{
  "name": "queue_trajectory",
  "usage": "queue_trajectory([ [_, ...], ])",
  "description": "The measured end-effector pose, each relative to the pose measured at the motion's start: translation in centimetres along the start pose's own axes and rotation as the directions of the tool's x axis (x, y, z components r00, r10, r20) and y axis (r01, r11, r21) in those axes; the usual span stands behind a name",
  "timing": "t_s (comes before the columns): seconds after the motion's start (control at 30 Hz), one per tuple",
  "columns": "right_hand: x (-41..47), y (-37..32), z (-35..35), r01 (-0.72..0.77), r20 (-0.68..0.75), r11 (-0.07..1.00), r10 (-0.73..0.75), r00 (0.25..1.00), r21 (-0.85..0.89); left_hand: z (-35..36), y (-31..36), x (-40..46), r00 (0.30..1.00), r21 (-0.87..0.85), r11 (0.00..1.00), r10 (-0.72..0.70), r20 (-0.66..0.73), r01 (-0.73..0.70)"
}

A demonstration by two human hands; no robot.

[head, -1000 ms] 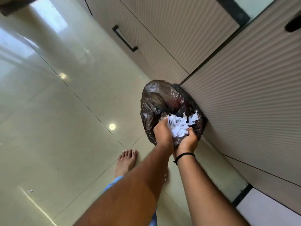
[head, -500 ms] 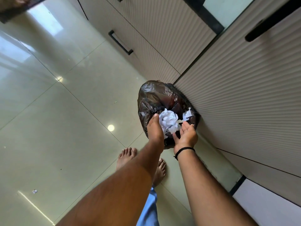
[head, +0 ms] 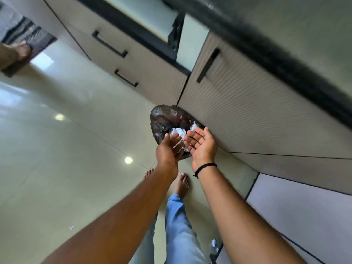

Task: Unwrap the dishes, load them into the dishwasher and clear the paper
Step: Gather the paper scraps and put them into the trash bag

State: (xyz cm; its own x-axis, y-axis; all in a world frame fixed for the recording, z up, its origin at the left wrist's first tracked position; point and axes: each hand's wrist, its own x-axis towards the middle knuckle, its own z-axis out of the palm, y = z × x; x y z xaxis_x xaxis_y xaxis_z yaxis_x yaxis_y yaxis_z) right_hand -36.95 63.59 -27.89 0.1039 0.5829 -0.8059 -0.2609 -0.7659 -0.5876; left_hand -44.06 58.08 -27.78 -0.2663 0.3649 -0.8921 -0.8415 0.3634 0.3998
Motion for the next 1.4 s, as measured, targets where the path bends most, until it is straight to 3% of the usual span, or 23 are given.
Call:
queue_trajectory([
  [0.2, -13.1, -8.7, -0.3, 0.134, 0.028, 0.977, -0.140, 0.990, 0.168, 3.1, 5.5, -13.1, 0.979, 0.083, 0.995, 0.031, 0.203, -0.049],
  [0.5, -25.1, -18.8, -5.8, 0.419, -0.020, 0.846, -0.437, 0.899, 0.329, 11.1, 8.5, -26.9, 0.845, 0.254, 0.940, 0.062, 0.531, -0.228],
  [0.8, -25.8, -25.7, -18.4, 0.579, -0.285, 0.664, -0.507, 0.814, 0.474, 21.8, 1.6, -33.0, 0.683, 0.445, 0.838, -0.125, 0.719, -0.316],
  [1.07, -21.5, -30.5, -30.2, 0.649, -0.383, 0.577, -0.525, 0.760, 0.496, 31.2, -8.6, -34.6, 0.615, 0.517, 0.744, -0.183, 0.767, -0.424],
  [1.17, -19.6, -33.0, -35.6, 0.685, -0.434, 0.555, -0.530, 0.729, 0.472, 35.1, -12.7, -34.4, 0.561, 0.506, 0.562, -0.088, 0.823, -0.654],
  [1.2, -19.1, -33.5, -37.0, 0.694, -0.460, 0.561, -0.521, 0.719, 0.450, 36.1, -13.7, -33.5, 0.509, 0.467, 0.408, -0.004, 0.861, -0.785],
  [1.27, -17.8, -34.5, -40.3, 0.722, -0.524, 0.578, -0.508, 0.683, 0.381, 38.0, -15.5, -31.5, 0.299, 0.304, -0.040, 0.107, 0.948, -0.952],
  [1.3, -17.1, -35.2, -42.1, 0.743, -0.563, 0.583, -0.512, 0.649, 0.328, 38.8, -16.3, -30.6, 0.185, 0.203, -0.238, 0.097, 0.978, -0.950],
  [1.33, -16.5, -35.5, -43.5, 0.766, -0.604, 0.587, -0.519, 0.605, 0.263, 39.3, -16.6, -29.8, 0.128, 0.141, -0.390, 0.058, 0.990, -0.910],
  [1.37, -15.9, -35.7, -44.7, 0.785, -0.647, 0.593, -0.529, 0.549, 0.182, 39.7, -16.6, -29.0, 0.124, 0.115, -0.504, 0.015, 0.992, -0.856],
  [1.4, -15.1, -36.0, -46.1, 0.793, -0.690, 0.603, -0.539, 0.483, 0.083, 40.1, -17.0, -28.4, 0.171, 0.127, -0.577, -0.022, 0.985, -0.807],
])
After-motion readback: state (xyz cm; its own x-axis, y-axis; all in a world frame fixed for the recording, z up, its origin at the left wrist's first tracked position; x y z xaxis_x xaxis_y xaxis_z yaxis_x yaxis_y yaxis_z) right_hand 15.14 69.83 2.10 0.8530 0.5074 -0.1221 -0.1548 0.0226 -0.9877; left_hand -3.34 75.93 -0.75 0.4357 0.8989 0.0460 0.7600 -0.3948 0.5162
